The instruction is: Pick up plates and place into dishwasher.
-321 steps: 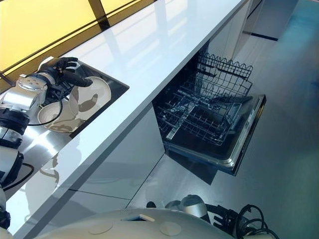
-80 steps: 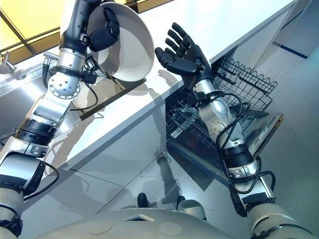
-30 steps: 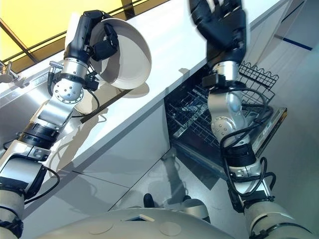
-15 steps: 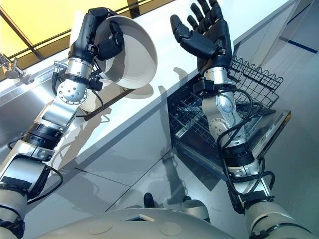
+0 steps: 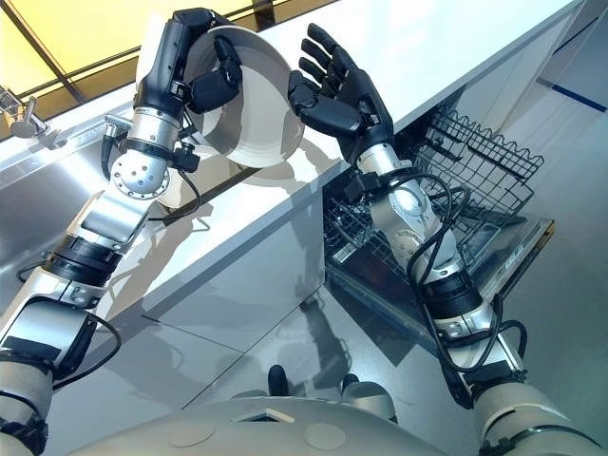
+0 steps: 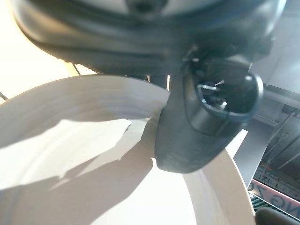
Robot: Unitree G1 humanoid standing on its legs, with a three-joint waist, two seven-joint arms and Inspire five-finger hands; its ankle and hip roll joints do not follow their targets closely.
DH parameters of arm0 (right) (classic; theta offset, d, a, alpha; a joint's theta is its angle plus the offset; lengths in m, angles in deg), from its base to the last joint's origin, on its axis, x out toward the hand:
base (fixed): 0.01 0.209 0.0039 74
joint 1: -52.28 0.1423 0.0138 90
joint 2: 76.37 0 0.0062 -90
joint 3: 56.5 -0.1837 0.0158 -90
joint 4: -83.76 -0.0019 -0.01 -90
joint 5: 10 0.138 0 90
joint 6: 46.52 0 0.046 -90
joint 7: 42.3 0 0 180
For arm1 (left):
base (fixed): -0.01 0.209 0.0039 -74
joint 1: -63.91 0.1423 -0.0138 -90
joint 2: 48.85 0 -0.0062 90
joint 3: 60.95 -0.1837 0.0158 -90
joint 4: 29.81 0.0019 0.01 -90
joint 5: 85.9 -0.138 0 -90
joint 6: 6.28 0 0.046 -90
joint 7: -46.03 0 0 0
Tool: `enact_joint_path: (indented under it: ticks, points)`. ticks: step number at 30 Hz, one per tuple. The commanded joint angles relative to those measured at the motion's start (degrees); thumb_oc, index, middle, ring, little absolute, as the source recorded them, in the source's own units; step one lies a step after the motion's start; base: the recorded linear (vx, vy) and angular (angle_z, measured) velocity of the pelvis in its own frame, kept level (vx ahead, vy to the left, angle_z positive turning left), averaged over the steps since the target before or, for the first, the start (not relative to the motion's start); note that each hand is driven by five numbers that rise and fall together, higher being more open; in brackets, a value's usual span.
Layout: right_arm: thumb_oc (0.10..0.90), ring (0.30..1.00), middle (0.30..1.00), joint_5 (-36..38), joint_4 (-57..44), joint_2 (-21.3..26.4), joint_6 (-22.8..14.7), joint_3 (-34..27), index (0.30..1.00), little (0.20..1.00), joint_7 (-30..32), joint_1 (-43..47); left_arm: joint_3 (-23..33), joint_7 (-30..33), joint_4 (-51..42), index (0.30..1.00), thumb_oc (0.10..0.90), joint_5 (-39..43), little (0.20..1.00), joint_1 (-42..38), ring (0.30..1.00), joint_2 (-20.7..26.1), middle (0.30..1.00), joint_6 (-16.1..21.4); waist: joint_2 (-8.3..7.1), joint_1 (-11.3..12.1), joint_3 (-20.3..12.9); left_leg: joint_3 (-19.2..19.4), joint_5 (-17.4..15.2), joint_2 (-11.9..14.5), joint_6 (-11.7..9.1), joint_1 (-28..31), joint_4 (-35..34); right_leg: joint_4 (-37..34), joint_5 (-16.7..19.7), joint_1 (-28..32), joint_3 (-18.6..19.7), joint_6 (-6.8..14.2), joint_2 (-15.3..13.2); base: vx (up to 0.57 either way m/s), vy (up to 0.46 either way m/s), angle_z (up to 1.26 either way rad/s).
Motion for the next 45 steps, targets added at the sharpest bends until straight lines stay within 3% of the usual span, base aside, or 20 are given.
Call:
enact_joint_path:
  ticks: [1,5,8,11,14,16,20,25,34,39,45]
  points:
    - [0.800,0.900,0.900,-0.87,-0.71,-1.26,-1.91,2.13,0.900,0.900,-2.67,7.08,-1.73,2.06,-2.54,0.300,0.100,0.50,0.200,-9.92,0.300,1.05,0.300,6.28,-0.20,1.04,-6.01,1.37,-6.07,-0.19,-1.87,1.12,0.67,6.80,-4.48,-4.73,-0.05,4.33,0.45,0.00,0.000,0.00]
    - [0.800,0.900,0.900,-0.60,-0.01,-1.75,0.15,3.23,0.900,0.900,-2.64,7.49,-2.42,1.92,-2.60,0.300,0.100,0.71,0.200,-10.41,0.300,0.58,0.300,6.85,-0.28,1.14,-5.98,1.22,-6.08,-0.20,-1.89,1.08,0.65,6.79,-4.52,-4.75,-0.08,4.38,0.37,0.00,0.000,0.00]
    - [0.800,0.900,0.900,-1.04,0.97,-2.07,-1.30,3.87,0.900,0.900,-1.61,7.95,-2.78,2.36,-3.31,0.300,0.100,-1.58,0.200,-10.77,0.300,0.55,0.300,7.06,-0.33,1.36,-5.89,1.02,-6.09,-0.22,-1.92,1.14,0.57,6.60,-4.52,-4.58,-0.13,4.36,0.38,0.01,0.008,0.05]
    - [0.800,0.900,0.900,-5.00,0.15,-1.46,-9.03,2.73,0.900,0.900,4.06,8.70,-2.85,2.58,-3.78,0.300,0.100,-0.50,0.200,-10.89,0.300,1.70,0.300,6.20,-0.31,1.61,-5.61,0.85,-6.01,-0.24,-2.04,1.10,0.51,6.43,-4.39,-4.47,-0.03,4.39,0.45,0.00,0.000,0.00]
    - [0.800,0.900,0.900,-13.12,-4.13,-0.66,-18.17,-2.10,0.900,0.900,15.72,10.74,-1.08,2.10,-4.35,0.300,0.100,0.37,0.200,-8.87,0.300,2.91,0.300,5.68,-0.23,1.81,-5.00,1.03,-6.08,-0.07,-2.18,0.95,0.63,6.82,-4.27,-4.81,0.14,4.43,0.64,-0.01,-0.005,0.06]
    - [0.800,0.900,0.900,-15.80,-5.81,-0.75,-19.47,-4.23,0.900,0.900,19.81,11.65,-0.38,2.25,-4.35,0.300,0.100,0.62,0.200,-8.46,0.300,2.94,0.300,4.91,-0.09,1.71,-4.81,1.08,-6.24,-0.11,-2.14,1.05,0.70,7.13,-4.33,-4.97,0.36,4.43,0.66,0.00,0.007,0.08]
    - [0.800,0.900,0.900,-3.12,-6.79,3.34,-15.00,-9.42,0.900,0.900,15.18,10.81,2.99,0.61,-3.98,0.300,0.100,3.71,0.200,-9.43,0.300,4.45,0.300,2.31,0.29,0.58,-5.23,1.27,-6.69,-0.31,-1.97,1.70,0.57,7.63,-4.68,-5.03,0.65,4.59,0.44,0.01,0.009,-0.01]
    - [0.800,0.900,0.900,5.35,-6.51,3.27,-14.44,-12.43,0.900,0.900,10.59,6.24,5.21,-0.94,-4.14,0.300,0.100,4.04,0.200,-7.56,0.300,5.14,0.300,2.80,0.31,-0.03,-5.89,1.73,-6.78,-0.15,-1.89,1.97,0.49,7.56,-4.74,-4.94,0.64,4.73,0.33,0.01,-0.006,-0.02]
    - [0.800,0.900,0.900,5.72,-6.83,1.27,-15.05,-13.60,0.900,0.900,9.97,4.58,5.94,-0.28,-2.56,0.300,0.100,3.13,0.200,-5.97,0.300,4.74,0.300,4.96,0.58,-0.26,-6.29,2.29,-6.67,-0.15,-1.89,2.00,0.43,6.81,-4.36,-4.64,0.97,4.72,0.47,0.00,-0.007,-0.06]
    - [0.800,0.900,0.900,9.48,-6.01,1.08,-8.70,-11.61,0.900,0.900,6.06,4.86,5.12,1.32,-2.02,0.300,0.100,4.14,0.200,-7.99,0.300,5.06,0.300,6.90,0.59,-0.36,-6.36,2.38,-6.74,-0.13,-1.90,2.06,0.45,7.16,-4.60,-4.72,0.67,4.63,0.29,-0.01,-0.001,-0.01]
    - [0.800,0.900,0.900,9.42,-5.10,1.18,-5.54,-6.74,0.900,0.900,3.71,6.27,2.39,1.90,-3.57,0.300,0.100,2.67,0.200,-10.03,0.300,4.06,0.300,5.93,0.30,-0.09,-6.65,2.11,-6.41,-0.14,-1.98,1.54,0.47,6.89,-4.45,-4.92,0.43,4.56,0.36,0.00,0.000,0.00]
